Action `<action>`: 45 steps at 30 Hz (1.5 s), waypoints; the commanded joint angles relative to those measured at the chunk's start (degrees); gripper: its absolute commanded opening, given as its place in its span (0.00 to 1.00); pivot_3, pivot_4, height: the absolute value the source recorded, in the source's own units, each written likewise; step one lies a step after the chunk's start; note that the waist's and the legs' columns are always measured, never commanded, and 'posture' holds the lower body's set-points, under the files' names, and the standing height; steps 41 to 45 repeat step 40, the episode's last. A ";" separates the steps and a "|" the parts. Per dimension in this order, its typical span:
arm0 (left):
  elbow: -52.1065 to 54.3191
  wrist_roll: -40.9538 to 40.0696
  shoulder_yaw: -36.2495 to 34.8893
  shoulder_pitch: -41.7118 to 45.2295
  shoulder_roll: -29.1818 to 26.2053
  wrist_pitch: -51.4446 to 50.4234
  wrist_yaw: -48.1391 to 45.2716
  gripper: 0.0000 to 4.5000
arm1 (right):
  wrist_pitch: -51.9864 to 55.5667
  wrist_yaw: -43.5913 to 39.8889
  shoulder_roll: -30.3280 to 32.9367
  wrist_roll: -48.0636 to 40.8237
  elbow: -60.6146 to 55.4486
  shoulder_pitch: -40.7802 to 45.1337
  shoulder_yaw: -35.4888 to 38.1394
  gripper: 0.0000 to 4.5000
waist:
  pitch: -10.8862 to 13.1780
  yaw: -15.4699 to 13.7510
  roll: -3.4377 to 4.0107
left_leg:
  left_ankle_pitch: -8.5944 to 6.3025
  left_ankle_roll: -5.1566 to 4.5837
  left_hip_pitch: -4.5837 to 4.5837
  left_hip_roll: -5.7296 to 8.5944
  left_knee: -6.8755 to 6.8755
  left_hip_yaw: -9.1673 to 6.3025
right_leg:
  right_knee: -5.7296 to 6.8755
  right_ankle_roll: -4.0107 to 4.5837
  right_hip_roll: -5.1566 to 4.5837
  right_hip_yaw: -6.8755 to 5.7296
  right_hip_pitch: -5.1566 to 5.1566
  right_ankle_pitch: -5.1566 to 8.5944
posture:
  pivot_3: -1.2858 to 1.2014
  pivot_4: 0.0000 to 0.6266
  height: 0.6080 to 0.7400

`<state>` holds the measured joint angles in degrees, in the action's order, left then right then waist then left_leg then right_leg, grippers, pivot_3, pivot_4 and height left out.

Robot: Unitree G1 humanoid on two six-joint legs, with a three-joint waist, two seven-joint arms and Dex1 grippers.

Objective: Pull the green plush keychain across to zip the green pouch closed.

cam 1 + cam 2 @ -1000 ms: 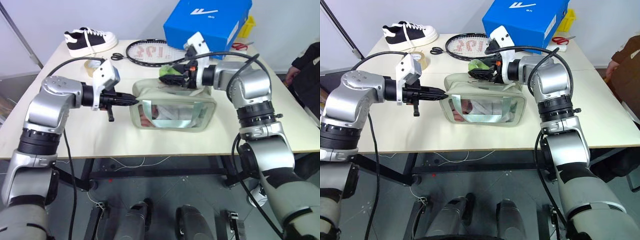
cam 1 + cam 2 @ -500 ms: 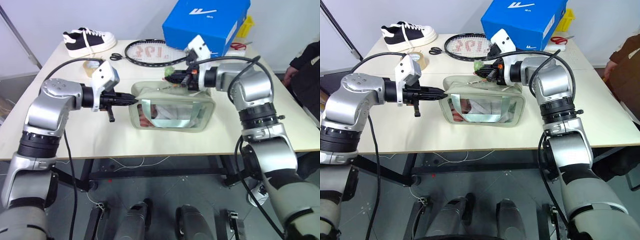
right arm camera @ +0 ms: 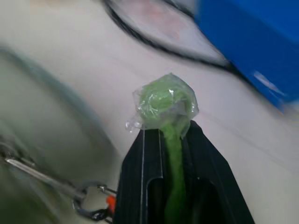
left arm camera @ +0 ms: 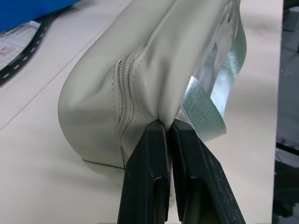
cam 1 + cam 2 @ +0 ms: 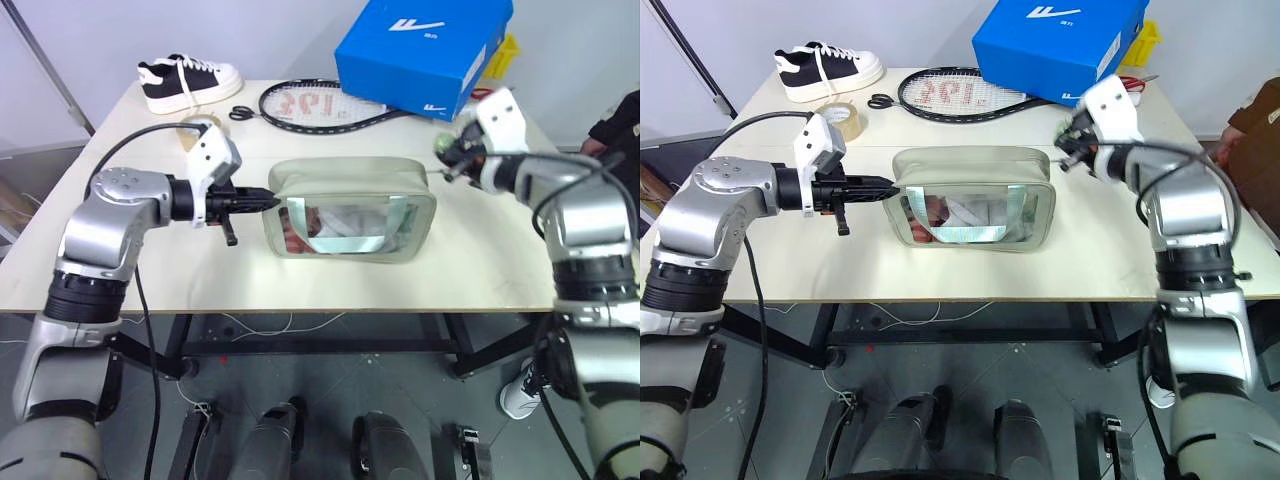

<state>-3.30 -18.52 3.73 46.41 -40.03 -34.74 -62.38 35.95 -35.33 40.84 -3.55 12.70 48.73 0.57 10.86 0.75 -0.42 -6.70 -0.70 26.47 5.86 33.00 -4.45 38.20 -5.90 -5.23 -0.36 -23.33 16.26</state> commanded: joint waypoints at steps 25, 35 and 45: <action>-2.27 -0.32 -0.73 0.99 1.56 1.33 3.08 0.16 | 7.90 13.84 -15.19 -14.42 -6.78 -11.96 13.69 0.29 | -0.05 0.21 0.08 | 0.00 -0.03 -0.29 -0.15 0.00 -0.03 | -0.03 0.02 0.20 0.00 0.31 0.01 | 0.52 0.24 1.00; -11.80 -1.10 -2.55 6.45 -5.39 1.29 -4.70 0.99 | 12.84 -16.50 15.49 -23.25 -19.82 -14.09 11.54 1.00 | 0.00 0.43 0.07 | -0.06 -0.11 -0.03 -0.24 0.05 0.04 | -0.13 0.02 0.14 -0.02 0.10 0.01 | 0.52 0.24 1.00; -14.25 -0.70 -2.39 6.57 -7.25 2.66 -7.29 0.99 | 20.92 -21.46 18.33 -33.87 -30.13 -16.52 15.11 1.00 | 0.01 0.36 0.07 | -0.09 -0.14 0.02 -0.29 0.05 0.06 | -0.19 0.04 0.11 -0.01 0.06 0.02 | 0.52 0.24 1.00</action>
